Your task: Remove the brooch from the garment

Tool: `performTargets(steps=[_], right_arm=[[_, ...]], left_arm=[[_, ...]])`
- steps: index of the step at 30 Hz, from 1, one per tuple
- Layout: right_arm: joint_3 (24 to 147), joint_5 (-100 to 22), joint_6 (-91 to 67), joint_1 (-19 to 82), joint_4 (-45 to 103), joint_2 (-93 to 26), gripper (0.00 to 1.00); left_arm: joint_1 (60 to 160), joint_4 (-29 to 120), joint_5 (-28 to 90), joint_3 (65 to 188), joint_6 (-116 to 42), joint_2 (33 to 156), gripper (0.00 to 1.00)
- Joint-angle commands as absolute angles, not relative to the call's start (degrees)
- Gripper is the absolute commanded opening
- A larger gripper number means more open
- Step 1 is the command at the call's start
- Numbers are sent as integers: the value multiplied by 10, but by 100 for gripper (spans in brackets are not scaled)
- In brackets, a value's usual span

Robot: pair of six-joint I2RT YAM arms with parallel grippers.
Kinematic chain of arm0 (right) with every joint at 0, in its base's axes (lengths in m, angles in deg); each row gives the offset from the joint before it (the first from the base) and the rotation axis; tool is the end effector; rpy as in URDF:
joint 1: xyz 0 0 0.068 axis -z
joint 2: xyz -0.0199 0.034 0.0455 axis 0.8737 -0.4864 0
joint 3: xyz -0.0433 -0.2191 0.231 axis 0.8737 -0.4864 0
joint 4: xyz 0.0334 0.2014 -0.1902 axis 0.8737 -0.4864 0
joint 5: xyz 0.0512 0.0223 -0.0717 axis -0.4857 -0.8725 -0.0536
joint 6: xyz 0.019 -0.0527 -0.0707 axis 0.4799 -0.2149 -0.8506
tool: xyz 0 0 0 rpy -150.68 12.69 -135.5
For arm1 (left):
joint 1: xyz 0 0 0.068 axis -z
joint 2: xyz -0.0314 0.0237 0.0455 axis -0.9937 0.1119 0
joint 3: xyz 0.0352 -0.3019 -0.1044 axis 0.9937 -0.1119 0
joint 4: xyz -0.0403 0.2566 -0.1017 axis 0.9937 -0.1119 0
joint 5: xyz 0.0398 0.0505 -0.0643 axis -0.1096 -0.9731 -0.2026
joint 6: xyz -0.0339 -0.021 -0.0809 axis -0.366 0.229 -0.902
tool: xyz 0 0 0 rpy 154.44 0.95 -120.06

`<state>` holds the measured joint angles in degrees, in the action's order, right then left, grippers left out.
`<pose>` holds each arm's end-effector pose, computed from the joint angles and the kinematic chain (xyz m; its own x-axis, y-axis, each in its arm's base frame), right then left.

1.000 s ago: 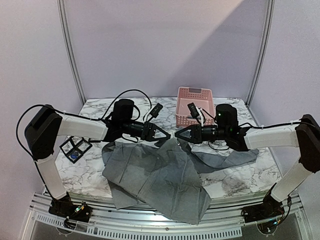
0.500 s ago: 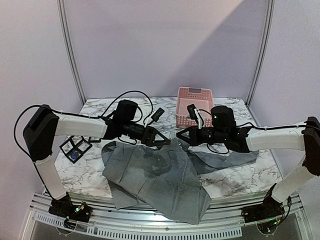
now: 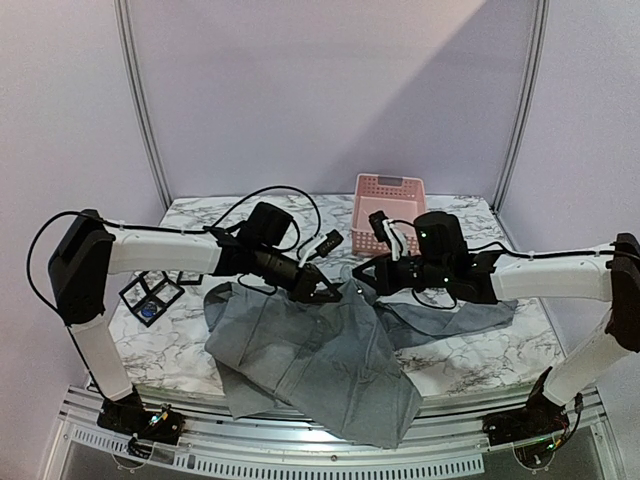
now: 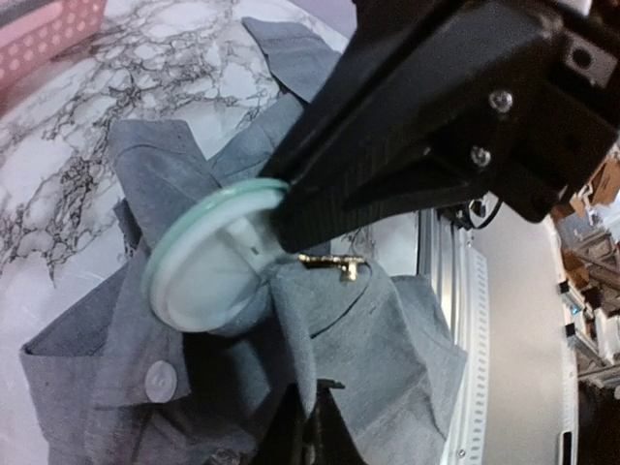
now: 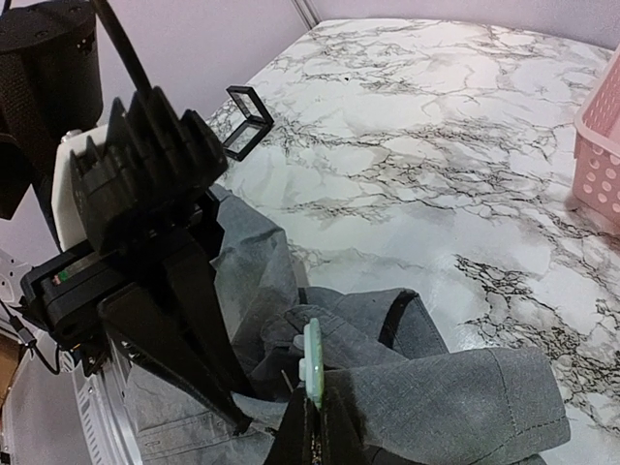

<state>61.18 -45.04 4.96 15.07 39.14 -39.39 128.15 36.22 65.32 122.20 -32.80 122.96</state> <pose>0.2572 0.2917 0.2548 -0.6200 -0.0746 -0.7811 -0.6481 0.6098 0.4562 0.2756 -0.3479 0.2229 -0.5870 0.4519 -0.6717 0.8048 0.2358 -0.5446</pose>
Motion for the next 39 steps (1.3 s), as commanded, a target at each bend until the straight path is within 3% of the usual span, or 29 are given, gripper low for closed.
performTargets(steps=[1, 39], right_arm=[[627, -417, 35, 144, 377, -385, 0], [585, -323, 38, 116, 309, -359, 0]], left_arm=[[1287, 329, 641, 1235, -313, 1221, 0], [1287, 326, 627, 1235, -312, 1216, 0]])
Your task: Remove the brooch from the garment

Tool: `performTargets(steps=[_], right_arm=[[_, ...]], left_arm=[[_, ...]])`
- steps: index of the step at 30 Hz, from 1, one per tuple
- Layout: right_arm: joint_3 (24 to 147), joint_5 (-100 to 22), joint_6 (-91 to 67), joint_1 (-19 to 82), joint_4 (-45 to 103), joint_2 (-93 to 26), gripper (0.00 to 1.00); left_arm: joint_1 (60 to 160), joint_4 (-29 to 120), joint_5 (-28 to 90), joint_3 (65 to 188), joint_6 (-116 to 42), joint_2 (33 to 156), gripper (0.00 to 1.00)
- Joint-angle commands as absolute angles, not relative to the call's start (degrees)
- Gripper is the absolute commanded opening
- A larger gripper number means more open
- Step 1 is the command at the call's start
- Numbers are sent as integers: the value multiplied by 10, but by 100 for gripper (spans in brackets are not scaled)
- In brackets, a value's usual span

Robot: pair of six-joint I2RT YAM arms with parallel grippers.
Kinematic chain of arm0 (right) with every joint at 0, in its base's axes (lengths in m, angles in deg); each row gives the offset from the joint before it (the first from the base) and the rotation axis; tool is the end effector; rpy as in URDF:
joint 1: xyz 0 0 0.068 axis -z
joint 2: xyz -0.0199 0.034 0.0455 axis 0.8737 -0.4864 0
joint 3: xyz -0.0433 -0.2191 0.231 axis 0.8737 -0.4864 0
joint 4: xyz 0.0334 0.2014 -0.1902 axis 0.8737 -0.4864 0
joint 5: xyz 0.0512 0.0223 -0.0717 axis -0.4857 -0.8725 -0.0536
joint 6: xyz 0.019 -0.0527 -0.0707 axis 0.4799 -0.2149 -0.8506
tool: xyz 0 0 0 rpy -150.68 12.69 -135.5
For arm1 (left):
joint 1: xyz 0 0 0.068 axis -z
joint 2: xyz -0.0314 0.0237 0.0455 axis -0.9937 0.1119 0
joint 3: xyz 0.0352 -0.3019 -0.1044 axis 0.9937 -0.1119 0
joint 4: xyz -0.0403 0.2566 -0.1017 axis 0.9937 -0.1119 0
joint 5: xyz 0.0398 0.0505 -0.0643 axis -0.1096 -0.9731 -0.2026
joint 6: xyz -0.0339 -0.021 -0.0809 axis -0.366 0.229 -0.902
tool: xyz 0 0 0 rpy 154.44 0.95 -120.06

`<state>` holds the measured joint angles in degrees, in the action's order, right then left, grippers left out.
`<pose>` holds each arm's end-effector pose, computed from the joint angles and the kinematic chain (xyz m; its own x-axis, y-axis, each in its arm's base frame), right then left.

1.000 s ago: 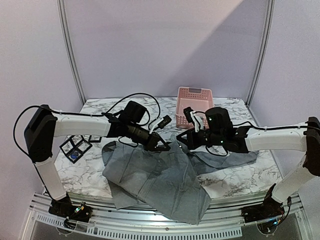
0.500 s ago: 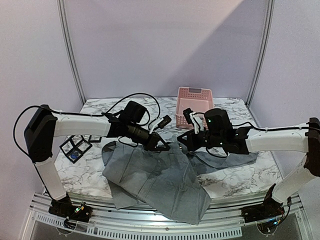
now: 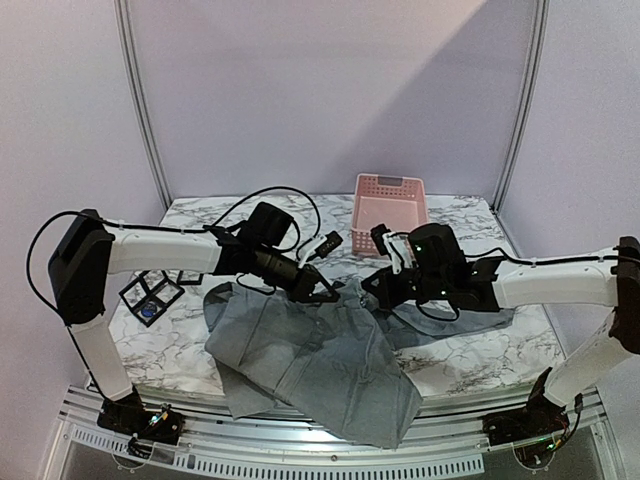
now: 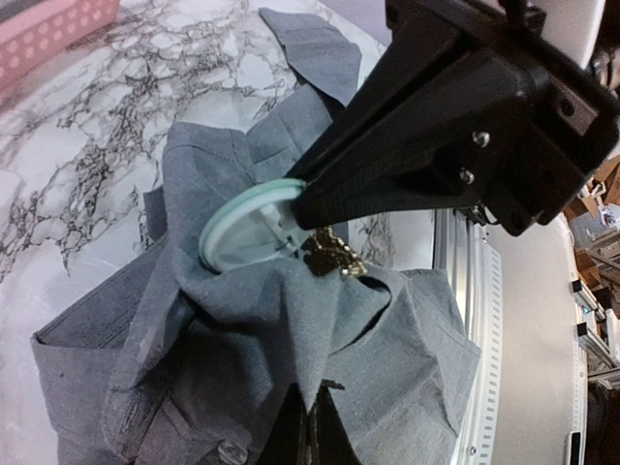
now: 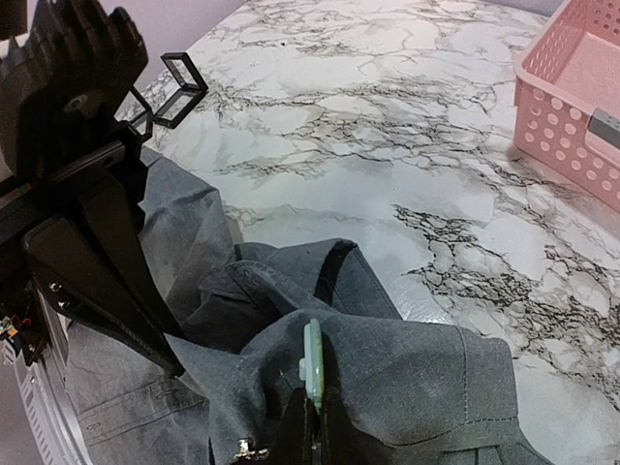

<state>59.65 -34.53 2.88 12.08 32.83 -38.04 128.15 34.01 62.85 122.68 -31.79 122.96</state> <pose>0.2431 0.2842 0.2373 -0.6175 -0.1441 -0.7733 -0.5936 0.7304 0.3379 0.2772 -0.3458 0.2204 -0.5875 0.4664 -0.6613 0.8069 0.2755 -0.5225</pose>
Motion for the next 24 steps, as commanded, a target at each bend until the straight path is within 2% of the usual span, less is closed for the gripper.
performTargets(steps=[1, 11, 13, 16, 18, 20, 24], right_arm=[[583, -320, 40, 117, 307, -358, 0], [597, -214, 87, 116, 282, -346, 0], [603, -199, 101, 117, 281, -346, 0], [606, -187, 120, 120, 288, -345, 0], [607, -190, 128, 128, 290, -343, 0], [603, -202, 137, 142, 313, -338, 0], [580, -265, 136, 178, 366, -324, 0]], left_arm=[[1287, 326, 627, 1235, -312, 1215, 0], [1287, 321, 607, 1239, -317, 1215, 0], [1287, 320, 598, 1239, -318, 1212, 10], [1286, 319, 581, 1237, -317, 1202, 33], [1285, 319, 541, 1234, -318, 1190, 44], [1283, 317, 496, 1230, -318, 1174, 52], [1269, 327, 438, 1217, -323, 1131, 61]])
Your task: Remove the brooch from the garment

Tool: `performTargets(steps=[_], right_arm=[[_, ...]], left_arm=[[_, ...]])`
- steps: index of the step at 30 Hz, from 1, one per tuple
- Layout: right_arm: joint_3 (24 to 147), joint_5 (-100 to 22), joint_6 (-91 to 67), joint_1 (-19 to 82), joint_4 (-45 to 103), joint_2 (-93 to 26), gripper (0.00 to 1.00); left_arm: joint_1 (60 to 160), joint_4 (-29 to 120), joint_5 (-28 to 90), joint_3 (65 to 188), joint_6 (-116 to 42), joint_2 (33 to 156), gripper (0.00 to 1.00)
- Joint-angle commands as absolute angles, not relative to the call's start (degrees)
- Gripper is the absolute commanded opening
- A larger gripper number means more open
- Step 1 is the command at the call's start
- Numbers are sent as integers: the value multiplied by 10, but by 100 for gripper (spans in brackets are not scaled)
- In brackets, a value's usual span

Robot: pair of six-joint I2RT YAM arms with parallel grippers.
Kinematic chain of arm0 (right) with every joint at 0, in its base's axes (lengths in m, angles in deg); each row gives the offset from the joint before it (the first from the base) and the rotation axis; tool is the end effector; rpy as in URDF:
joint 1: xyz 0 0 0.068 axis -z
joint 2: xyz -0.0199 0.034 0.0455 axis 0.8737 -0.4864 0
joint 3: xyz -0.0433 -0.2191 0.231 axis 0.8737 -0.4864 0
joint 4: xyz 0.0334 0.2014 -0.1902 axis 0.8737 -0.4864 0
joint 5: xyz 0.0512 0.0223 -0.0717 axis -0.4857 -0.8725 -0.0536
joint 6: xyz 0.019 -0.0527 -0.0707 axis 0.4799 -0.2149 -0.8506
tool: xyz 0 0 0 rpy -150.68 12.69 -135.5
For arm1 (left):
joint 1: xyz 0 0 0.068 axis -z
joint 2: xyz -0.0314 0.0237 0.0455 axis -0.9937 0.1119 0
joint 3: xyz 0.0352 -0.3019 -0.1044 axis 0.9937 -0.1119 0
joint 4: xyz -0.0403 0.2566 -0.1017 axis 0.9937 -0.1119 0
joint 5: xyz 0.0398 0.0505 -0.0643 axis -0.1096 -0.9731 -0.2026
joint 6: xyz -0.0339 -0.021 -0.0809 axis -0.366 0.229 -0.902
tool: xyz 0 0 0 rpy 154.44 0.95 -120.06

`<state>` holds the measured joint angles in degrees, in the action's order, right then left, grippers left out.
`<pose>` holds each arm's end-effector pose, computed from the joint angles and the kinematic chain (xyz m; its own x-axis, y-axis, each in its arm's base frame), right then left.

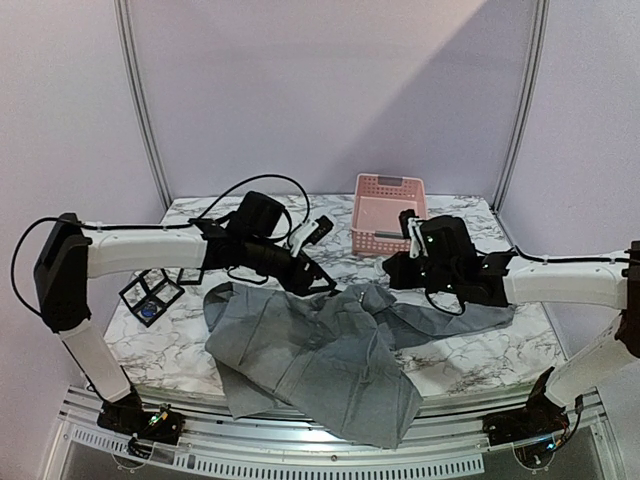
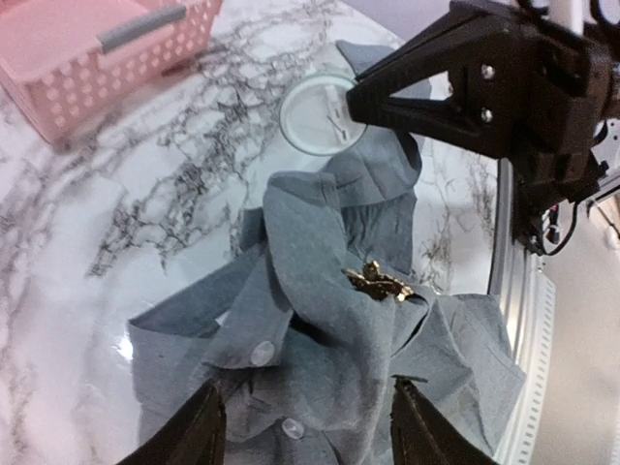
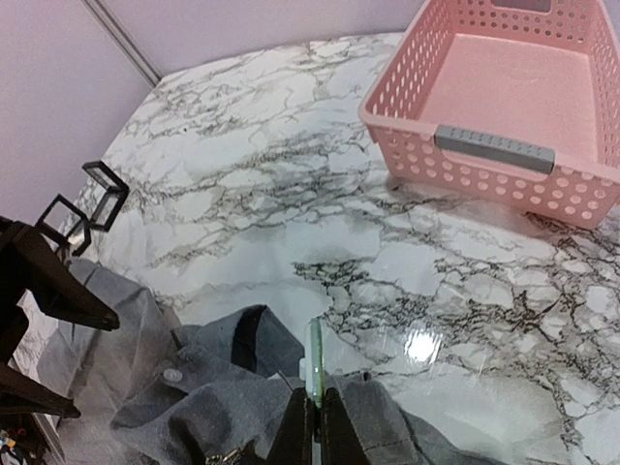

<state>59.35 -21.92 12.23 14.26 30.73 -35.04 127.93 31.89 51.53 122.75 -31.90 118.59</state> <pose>0.2586 0.2542 0.2493 -0.6302 0.0741 -0.7729 -0.3426 0.8668 0.3624 0.2835 -0.3313 0.2428 -0.5703 0.4270 -0.7017 0.8111 0.4277 -0.3990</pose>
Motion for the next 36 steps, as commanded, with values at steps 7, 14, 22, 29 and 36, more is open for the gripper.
performTargets(steps=[7, 14, 22, 29, 36], right_arm=[[536, -517, 110, 262, 514, -304, 0], [613, -734, 88, 270, 498, -351, 0], [641, -839, 117, 264, 532, -393, 0], [652, -874, 131, 259, 545, -410, 0], [665, -883, 132, 248, 543, -431, 0]], left_arm=[[1250, 423, 476, 1167, -367, 1057, 73], [1250, 446, 532, 1189, -391, 1068, 76], [1249, 487, 647, 1199, -459, 1091, 75], [1249, 513, 690, 1202, -494, 1112, 72], [1249, 523, 698, 1206, -516, 1123, 61]])
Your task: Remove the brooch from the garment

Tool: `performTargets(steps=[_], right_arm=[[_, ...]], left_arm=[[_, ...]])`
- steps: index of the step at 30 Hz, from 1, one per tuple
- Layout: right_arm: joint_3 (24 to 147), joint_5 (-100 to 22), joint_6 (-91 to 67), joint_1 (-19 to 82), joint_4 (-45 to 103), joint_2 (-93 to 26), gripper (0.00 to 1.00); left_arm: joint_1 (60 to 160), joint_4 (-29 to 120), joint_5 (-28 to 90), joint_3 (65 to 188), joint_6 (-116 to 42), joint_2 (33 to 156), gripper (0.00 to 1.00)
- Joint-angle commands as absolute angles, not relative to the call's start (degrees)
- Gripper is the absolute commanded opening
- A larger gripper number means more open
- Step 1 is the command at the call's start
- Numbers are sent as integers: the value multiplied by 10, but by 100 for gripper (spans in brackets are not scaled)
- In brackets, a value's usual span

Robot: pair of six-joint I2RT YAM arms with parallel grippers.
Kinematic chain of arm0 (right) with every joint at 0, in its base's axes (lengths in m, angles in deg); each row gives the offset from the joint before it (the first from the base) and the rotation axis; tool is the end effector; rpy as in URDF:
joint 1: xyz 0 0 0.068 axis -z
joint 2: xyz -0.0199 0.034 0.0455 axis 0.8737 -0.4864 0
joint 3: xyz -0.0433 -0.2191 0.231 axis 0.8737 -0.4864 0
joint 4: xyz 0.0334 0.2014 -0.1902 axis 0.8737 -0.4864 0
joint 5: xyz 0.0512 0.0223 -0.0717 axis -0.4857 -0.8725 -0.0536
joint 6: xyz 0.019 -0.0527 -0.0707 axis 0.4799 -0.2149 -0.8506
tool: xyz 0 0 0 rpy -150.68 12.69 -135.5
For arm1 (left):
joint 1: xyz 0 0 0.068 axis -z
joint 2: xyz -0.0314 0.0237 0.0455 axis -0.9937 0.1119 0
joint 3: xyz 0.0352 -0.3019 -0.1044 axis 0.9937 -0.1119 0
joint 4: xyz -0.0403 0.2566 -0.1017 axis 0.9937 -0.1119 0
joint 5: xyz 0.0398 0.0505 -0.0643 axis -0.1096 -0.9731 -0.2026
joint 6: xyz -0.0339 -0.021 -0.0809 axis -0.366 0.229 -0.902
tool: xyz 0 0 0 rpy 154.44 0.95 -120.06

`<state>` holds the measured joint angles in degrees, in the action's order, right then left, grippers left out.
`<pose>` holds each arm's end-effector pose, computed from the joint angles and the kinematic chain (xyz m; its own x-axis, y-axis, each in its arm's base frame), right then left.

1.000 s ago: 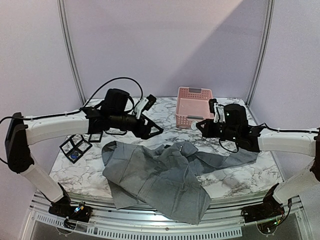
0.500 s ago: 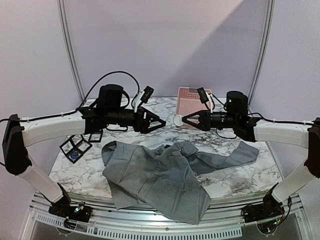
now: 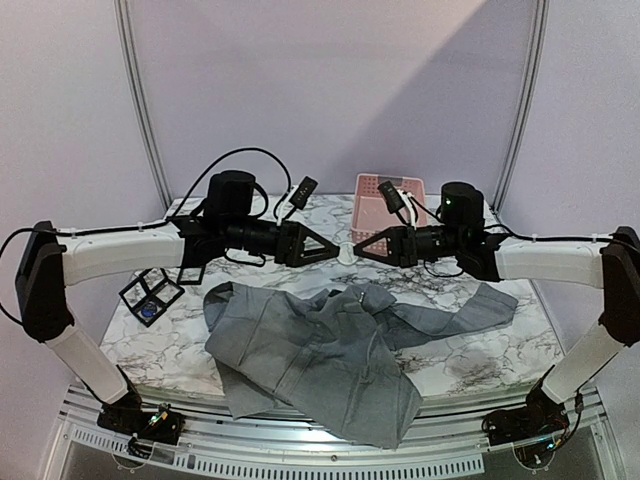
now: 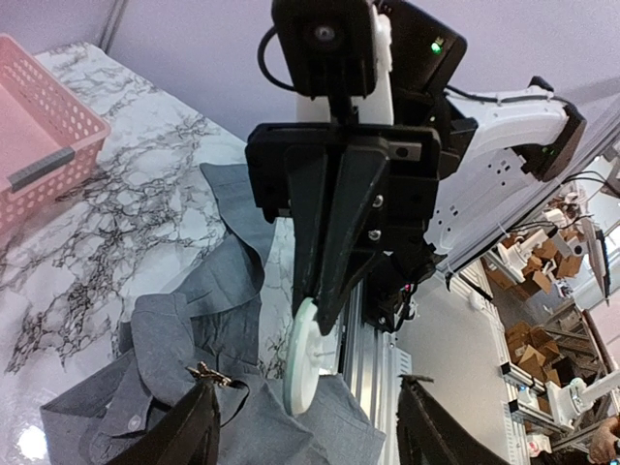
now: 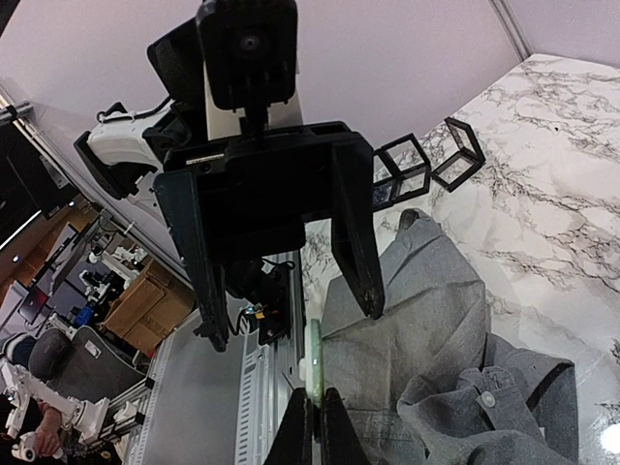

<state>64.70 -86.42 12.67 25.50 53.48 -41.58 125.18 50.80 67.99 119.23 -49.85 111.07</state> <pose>0.2751 0.2763 0.3062 -0.6418 -0.0867 -0.7619 -0.7668 0.0575 0.6393 0.2723 -0.3182 0.3187 -0.6210 0.1664 -0.7659 0.7833 0.1668 -0.5988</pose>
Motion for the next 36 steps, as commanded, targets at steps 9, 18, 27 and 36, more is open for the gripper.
performTargets(steps=[9, 18, 27, 36], right_arm=[[669, -887, 143, 243, 559, -440, 0], [668, -878, 136, 243, 550, -437, 0], [668, -864, 132, 243, 548, -433, 0], [643, -831, 127, 243, 558, -404, 36]], left_arm=[[1249, 520, 712, 1209, -519, 1134, 35], [1249, 521, 722, 1213, -526, 1144, 19], [1250, 529, 733, 1214, -536, 1150, 0], [1230, 630, 738, 1182, -604, 1140, 0]])
